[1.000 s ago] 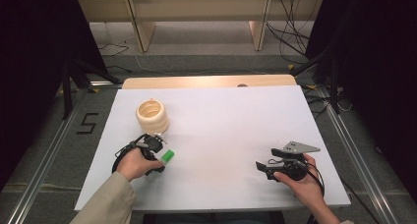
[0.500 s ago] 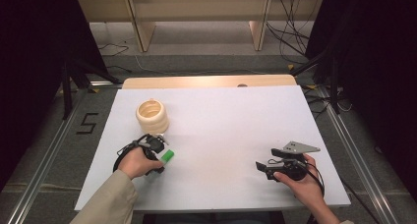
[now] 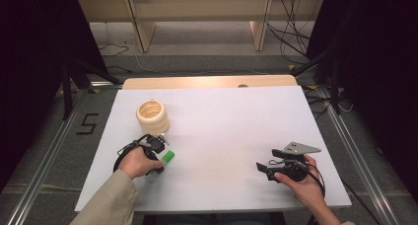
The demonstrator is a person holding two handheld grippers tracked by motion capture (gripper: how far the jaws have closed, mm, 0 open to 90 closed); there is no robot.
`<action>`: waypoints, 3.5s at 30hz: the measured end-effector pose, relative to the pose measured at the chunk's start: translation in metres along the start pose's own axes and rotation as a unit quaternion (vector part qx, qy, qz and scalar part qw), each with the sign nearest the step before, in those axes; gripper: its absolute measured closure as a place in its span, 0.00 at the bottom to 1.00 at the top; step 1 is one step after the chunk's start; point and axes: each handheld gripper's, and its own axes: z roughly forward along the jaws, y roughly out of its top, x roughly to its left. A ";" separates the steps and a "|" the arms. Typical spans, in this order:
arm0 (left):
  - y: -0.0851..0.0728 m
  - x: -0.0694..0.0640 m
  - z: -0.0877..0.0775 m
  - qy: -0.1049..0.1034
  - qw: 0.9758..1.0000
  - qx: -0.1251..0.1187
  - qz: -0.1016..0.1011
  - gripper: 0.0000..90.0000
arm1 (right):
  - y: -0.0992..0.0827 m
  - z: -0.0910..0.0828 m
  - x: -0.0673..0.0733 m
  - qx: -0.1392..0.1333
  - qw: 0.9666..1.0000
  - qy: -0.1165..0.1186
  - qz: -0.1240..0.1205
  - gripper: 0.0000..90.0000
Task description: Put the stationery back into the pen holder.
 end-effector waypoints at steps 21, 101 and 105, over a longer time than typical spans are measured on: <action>0.002 -0.003 0.000 0.007 1.000 0.008 -0.009 0.73 | 0.000 0.000 0.000 0.000 1.000 0.000 0.000 0.19; -0.018 0.004 -0.030 0.016 0.977 -0.201 -0.076 0.74 | 0.000 -0.001 0.001 -0.002 1.000 0.002 0.000 0.19; -0.019 0.005 -0.030 0.020 0.974 -0.211 -0.077 0.74 | 0.000 -0.001 0.001 -0.002 1.000 0.002 0.000 0.19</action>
